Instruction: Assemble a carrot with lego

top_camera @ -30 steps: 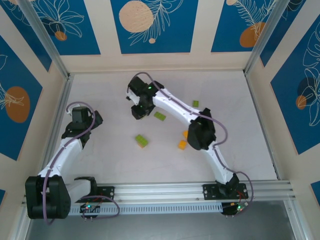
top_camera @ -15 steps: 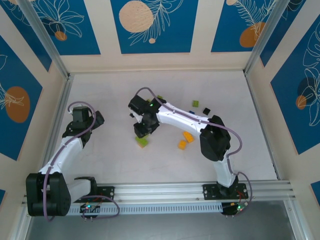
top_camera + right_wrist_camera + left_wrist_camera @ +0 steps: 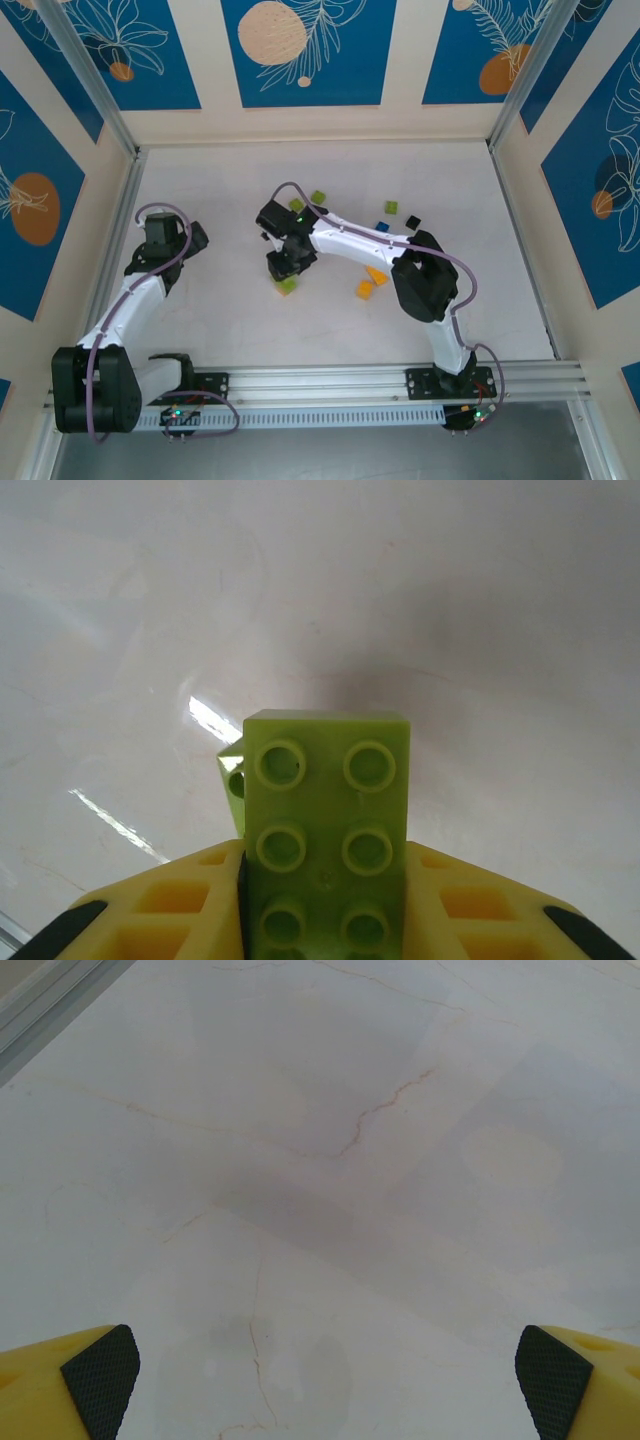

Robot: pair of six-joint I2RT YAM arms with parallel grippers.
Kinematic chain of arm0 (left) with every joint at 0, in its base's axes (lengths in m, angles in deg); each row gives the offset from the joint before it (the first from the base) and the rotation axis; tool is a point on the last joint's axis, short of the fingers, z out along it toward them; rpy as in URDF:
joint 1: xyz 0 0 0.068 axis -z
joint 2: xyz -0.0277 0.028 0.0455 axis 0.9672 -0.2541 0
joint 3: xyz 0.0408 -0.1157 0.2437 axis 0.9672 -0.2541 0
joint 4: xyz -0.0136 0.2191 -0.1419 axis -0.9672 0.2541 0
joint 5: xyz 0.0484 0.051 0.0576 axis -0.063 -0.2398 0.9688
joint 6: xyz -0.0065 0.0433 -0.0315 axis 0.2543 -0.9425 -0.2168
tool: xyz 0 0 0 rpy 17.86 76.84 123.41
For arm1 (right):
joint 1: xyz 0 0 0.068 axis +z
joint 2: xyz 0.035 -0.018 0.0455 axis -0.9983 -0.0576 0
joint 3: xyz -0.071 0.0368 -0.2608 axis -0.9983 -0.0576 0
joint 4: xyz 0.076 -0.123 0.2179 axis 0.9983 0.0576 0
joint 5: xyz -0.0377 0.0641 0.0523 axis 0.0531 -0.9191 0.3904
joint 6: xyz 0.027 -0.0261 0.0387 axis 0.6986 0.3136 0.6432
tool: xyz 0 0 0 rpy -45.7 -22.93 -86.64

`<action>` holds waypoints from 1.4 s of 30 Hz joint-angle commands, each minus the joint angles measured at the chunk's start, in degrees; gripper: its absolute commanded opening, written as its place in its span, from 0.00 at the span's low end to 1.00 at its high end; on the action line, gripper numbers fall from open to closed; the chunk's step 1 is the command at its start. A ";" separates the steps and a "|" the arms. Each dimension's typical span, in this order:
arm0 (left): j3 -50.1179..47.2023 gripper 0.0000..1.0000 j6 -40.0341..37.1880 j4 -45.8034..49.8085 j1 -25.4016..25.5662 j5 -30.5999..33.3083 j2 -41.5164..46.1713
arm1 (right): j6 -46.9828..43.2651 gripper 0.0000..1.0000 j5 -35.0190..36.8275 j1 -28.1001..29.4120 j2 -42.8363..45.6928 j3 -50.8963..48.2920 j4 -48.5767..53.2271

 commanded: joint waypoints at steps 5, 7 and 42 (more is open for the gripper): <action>-0.21 0.99 -0.39 -0.36 -0.94 -0.98 1.09 | 1.03 0.35 -0.40 1.12 0.61 -2.51 -0.61; -0.21 0.99 -0.41 -0.31 -0.94 -0.95 1.11 | 1.06 0.35 -0.42 1.30 0.88 -2.62 -0.52; -0.12 0.99 -0.19 0.28 -0.94 -0.89 2.06 | 4.69 0.34 3.07 2.49 7.85 -5.73 -1.40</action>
